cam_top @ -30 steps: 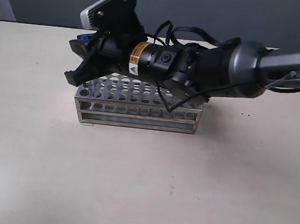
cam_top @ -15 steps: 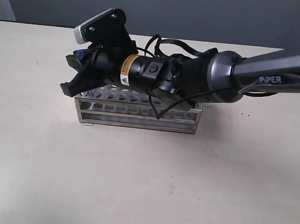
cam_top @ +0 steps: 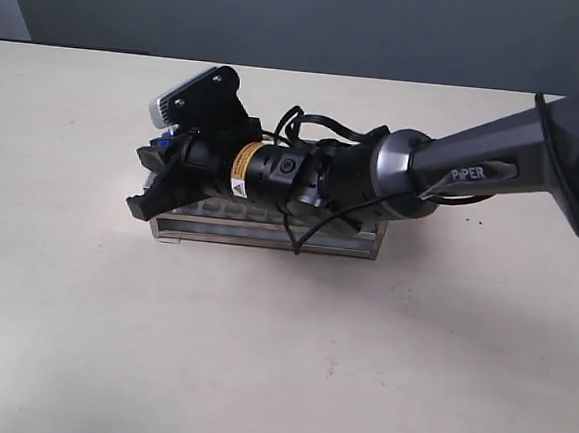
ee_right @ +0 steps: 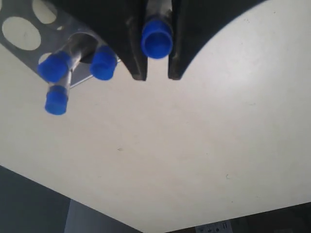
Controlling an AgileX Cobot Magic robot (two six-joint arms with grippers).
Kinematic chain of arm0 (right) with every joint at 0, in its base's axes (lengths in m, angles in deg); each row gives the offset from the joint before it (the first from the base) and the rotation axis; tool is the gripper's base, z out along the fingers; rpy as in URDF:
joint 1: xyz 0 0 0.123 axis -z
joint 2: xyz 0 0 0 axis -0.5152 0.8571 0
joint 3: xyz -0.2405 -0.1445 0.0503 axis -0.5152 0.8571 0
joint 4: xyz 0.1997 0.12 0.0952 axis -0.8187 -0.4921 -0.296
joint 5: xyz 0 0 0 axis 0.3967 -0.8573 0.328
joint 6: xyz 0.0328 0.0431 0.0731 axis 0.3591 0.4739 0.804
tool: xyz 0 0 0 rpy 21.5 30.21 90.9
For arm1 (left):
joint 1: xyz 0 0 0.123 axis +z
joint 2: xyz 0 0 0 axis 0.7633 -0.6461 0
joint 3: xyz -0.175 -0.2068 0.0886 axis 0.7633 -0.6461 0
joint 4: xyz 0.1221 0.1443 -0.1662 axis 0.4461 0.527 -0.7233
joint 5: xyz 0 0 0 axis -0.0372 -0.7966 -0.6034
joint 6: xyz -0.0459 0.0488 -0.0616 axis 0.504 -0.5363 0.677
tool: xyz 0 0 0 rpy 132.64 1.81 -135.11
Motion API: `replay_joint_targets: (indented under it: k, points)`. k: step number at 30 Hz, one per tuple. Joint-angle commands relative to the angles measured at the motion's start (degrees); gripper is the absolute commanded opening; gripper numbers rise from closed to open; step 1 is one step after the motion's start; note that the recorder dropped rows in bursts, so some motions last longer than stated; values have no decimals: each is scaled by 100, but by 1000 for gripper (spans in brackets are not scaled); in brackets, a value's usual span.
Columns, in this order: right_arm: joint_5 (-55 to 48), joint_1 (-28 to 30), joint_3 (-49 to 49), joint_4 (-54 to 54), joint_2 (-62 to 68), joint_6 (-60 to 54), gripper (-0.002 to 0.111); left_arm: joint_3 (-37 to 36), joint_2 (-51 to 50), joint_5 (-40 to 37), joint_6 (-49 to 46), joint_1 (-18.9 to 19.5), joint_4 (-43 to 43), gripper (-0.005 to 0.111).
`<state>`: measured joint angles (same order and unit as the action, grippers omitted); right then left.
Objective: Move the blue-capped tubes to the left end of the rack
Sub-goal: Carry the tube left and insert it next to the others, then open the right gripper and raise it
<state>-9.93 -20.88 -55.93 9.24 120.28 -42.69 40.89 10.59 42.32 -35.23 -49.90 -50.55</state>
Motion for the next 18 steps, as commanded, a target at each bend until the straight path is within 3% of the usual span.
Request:
replay_joint_targets:
  k: [1, 4, 13, 15, 18]
  points:
    - [46, -18, -12, 18, 67, 13, 32, 11, -26, 77, 20, -50, 2, 0]
    - [46, -18, -12, 18, 67, 13, 45, 11, -26, 77, 20, -50, 2, 0]
    - [-364, -8, -12, -573, -980, -197, 44, 11, -26, 77, 20, -50, 2, 0]
    - [-538, -8, -12, -573, -1458, -438, 33, 11, -26, 77, 20, -50, 2, 0]
    - [-1306, -8, 0, -573, -2433, -931, 1, 11, -26, 77, 20, -50, 2, 0]
